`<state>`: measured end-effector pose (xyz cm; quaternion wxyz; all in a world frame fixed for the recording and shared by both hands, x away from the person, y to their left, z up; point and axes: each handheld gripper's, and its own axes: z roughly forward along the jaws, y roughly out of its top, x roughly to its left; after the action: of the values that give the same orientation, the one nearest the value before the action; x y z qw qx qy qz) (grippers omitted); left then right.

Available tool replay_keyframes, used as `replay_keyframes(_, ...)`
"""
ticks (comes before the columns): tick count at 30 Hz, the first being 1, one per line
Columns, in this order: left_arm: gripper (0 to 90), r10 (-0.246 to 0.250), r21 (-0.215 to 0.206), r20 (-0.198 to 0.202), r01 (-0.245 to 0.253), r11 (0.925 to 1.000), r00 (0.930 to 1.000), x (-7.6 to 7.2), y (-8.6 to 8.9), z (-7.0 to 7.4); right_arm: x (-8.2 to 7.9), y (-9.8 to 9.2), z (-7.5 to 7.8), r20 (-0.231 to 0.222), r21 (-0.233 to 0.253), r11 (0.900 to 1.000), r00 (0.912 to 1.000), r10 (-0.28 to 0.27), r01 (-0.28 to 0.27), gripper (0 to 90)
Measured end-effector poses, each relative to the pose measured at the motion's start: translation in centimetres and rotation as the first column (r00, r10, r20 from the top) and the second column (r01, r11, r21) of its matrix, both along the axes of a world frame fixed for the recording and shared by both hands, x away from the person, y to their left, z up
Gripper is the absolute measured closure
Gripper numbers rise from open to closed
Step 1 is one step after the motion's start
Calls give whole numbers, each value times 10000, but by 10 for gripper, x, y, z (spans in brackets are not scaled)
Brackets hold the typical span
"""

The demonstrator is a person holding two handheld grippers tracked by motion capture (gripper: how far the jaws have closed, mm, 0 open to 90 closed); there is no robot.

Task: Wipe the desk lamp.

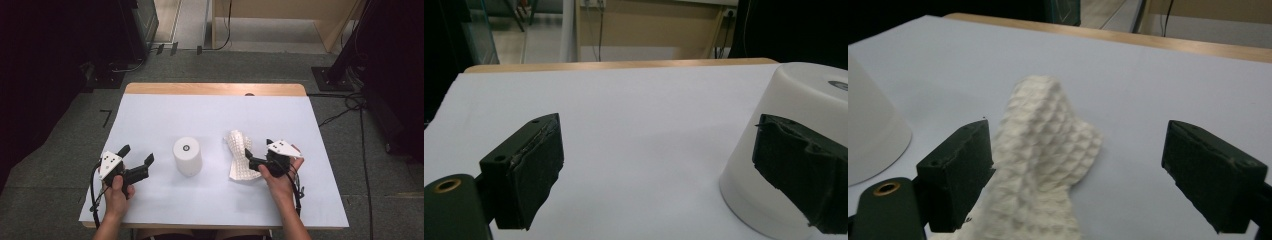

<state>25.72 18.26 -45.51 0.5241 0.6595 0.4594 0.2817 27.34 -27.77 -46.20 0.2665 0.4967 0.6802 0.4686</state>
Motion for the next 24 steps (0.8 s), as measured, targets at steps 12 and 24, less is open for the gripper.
replay_keyframes(12,68,355,-256,-481,-367,9990,9982,-11,40,-9,-27,-73,-3,256,-324,9872,9876,-1551,1559,14)
replay_keyframes(24,68,675,129,-747,-667,9977,9949,-13,49,-20,-55,-131,-18,-84,-369,9612,9617,-2740,2735,0)
